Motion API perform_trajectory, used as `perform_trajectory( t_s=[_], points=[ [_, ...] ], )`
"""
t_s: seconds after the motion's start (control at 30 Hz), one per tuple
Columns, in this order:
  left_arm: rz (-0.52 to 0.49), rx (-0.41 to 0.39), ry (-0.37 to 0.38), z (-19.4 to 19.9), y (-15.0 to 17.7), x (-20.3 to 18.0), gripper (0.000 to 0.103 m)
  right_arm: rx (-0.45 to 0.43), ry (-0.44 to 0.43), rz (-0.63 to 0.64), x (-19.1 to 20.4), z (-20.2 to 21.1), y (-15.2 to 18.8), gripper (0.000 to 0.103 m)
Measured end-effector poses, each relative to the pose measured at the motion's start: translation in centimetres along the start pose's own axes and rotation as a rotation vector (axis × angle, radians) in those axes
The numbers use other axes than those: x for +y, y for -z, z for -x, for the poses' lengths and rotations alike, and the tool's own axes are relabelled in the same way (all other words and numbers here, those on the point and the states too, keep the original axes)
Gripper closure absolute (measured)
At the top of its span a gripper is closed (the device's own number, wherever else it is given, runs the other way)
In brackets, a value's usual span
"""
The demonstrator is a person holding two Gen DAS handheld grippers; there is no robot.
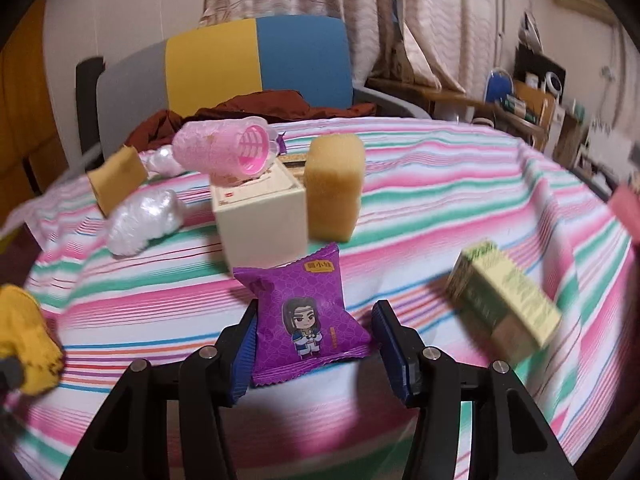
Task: Organize objects
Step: 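Grasp the yellow knit sock with the left tool while the right tool grasps the purple snack bag, then carry the sock and purple bag to the gold tray and release them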
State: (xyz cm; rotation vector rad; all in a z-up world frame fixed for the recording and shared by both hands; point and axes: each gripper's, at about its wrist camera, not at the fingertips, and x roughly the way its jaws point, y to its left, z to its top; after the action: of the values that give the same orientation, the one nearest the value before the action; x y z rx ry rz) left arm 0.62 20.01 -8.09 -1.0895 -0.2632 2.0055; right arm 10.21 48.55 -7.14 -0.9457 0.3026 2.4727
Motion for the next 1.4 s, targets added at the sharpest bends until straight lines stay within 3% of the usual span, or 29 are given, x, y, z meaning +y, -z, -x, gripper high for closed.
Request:
perform_trajectory(
  t_s=[0.4, 0.8, 1.1, 1.4],
  points=[
    [-0.06, -0.024, 0.001, 2.4, 1.1, -0.9, 0.063, 0.061, -0.213, 0.018, 5.4, 2.5, 1.3, 0.048],
    [-0.018, -0.154, -0.015, 9.7, 0.5, 0.9, 0.063, 0.069, -0.366, 0.088, 12.3, 5.6, 1.1, 0.048],
    [0.124, -0.241, -0.151, 14.3, -1.4, 7.1, 0.063, 0.031, -0.502, 0.23, 20.0, 9.3, 1.0, 0.048],
    [0.188, -0.26, -0.379, 17.0, -3.3, 12.3, 0.063, 0.044, -0.621, 0.381, 27.3, 12.0, 2.6, 0.047]
  ],
)
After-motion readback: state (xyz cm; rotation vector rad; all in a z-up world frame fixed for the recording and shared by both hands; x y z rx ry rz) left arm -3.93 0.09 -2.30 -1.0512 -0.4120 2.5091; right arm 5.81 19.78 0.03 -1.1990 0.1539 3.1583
